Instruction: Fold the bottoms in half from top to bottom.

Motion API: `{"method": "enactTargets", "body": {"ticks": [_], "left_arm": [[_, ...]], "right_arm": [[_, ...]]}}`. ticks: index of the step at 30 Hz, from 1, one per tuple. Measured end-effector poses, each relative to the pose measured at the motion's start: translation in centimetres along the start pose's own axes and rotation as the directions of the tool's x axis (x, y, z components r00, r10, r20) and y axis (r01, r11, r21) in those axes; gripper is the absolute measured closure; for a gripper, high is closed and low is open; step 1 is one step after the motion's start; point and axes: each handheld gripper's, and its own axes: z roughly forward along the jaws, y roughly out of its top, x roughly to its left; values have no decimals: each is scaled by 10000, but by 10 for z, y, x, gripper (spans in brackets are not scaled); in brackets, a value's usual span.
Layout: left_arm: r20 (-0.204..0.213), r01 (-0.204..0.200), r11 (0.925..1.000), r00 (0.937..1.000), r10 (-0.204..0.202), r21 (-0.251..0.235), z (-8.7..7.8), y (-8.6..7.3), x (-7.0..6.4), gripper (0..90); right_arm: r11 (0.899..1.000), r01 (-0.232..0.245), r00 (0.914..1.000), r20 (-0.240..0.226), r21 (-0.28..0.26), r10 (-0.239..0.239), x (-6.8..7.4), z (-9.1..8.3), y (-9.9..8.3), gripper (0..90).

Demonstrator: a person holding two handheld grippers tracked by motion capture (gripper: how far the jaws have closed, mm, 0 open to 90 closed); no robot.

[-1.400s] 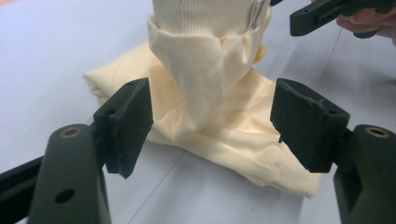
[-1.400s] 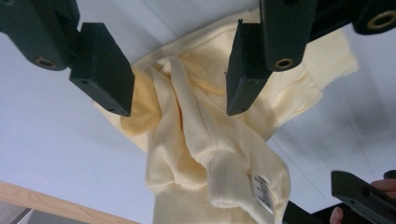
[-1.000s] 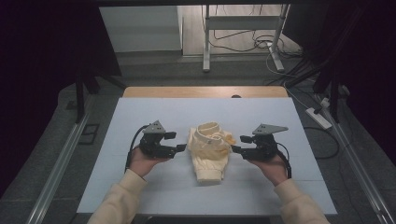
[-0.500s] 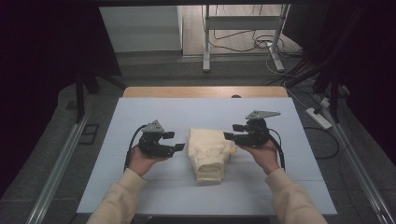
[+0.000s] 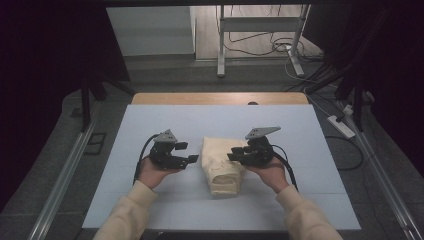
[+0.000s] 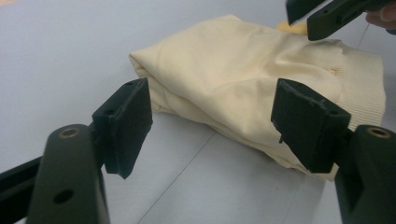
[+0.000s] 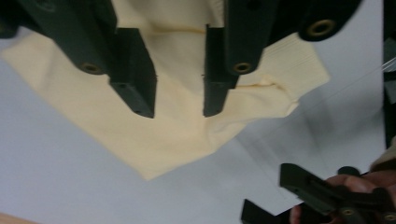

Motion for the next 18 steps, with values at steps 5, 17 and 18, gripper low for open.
{"method": "enactTargets", "body": {"ticks": [5,17,18], "left_arm": [[-9,-39,10000,10000,39,43,1,-1,0,283],[18,-45,9999,10000,44,123,2,-2,-1,283],[17,-57,9999,10000,57,143,2,-2,-1,283]], "right_arm": [[9976,550,9977,-413,409,-533,9,3,-1,894],[9932,696,9959,-651,936,-636,15,11,-14,894],[9923,709,9958,-650,1014,-645,15,11,-15,894]]}}
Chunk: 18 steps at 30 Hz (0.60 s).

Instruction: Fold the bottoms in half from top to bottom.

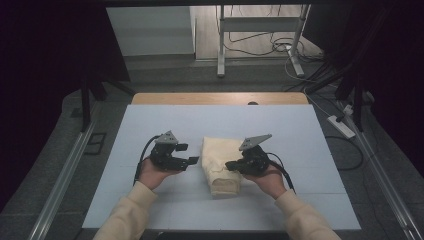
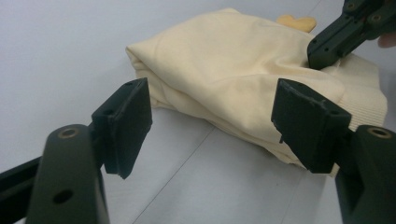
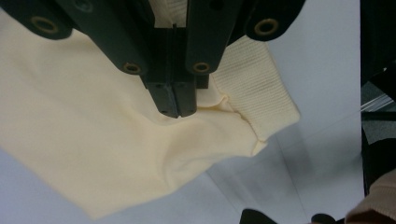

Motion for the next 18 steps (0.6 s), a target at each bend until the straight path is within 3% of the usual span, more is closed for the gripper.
{"method": "enactTargets", "body": {"ticks": [9,18], "left_arm": [[11,-10,10000,10000,10,90,1,-2,0,282],[-93,-34,10000,10000,35,88,2,-2,-1,286]], "right_arm": [[9991,-79,9999,-82,422,83,5,5,-17,895],[9996,-73,9998,178,281,68,10,12,-28,896]]}}
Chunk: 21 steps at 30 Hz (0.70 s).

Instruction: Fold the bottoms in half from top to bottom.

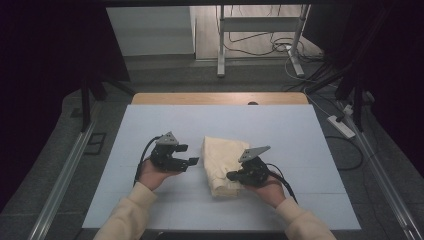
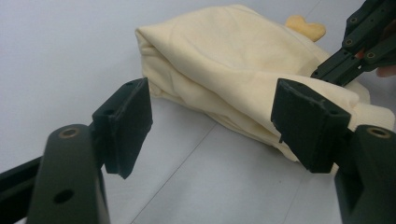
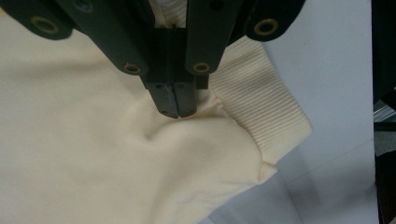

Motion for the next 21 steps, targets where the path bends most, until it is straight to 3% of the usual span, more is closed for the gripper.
{"method": "enactTargets", "body": {"ticks": [9,12,21], "left_arm": [[59,-2,10000,10000,2,-67,-1,0,0,285],[83,44,10000,10000,-43,-66,-1,0,0,284],[42,-2,9999,10000,2,-112,-4,0,-3,283]], "right_arm": [[9998,151,9999,-17,-155,-152,-2,-6,2,895],[9989,-115,9999,-24,-463,114,-7,-14,2,894],[9928,-193,9982,533,-1180,257,-15,-40,-2,894]]}}
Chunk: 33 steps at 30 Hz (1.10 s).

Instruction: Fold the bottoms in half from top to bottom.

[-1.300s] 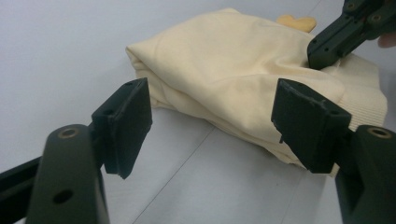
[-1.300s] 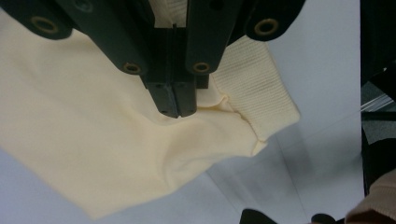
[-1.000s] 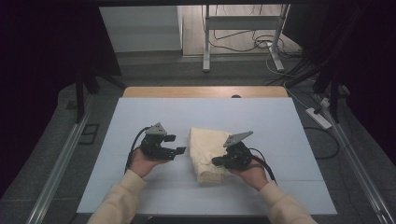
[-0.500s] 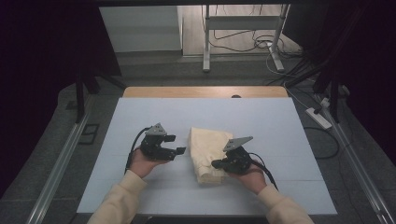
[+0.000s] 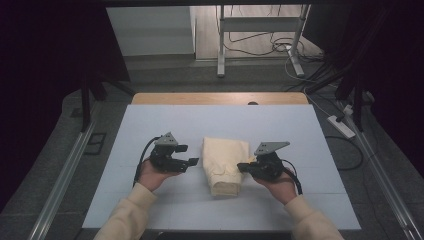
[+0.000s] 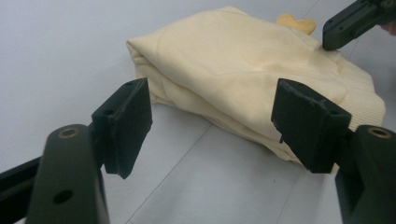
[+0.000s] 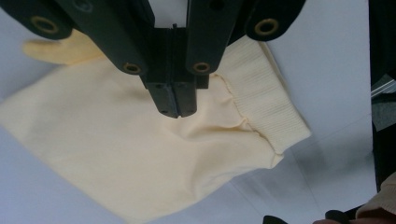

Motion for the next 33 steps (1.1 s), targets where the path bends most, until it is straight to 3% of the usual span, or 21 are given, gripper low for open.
{"method": "enactTargets", "body": {"ticks": [13,20,29,33], "left_arm": [[-196,-58,9999,9998,61,129,-5,-8,-3,281],[-259,85,9997,9996,-79,225,-12,-22,-4,282],[-543,39,9992,9985,-17,402,-25,-37,-5,282],[-736,2,9984,9973,40,565,-30,-45,-6,281]], "right_arm": [[9995,-302,9986,437,-14,302,-7,-19,-17,894],[9978,-548,9954,801,363,518,-15,-28,-33,890],[9958,-803,9826,1714,430,718,-21,-43,-51,530],[9955,-772,9778,1990,541,650,-25,-52,-60,465]]}}
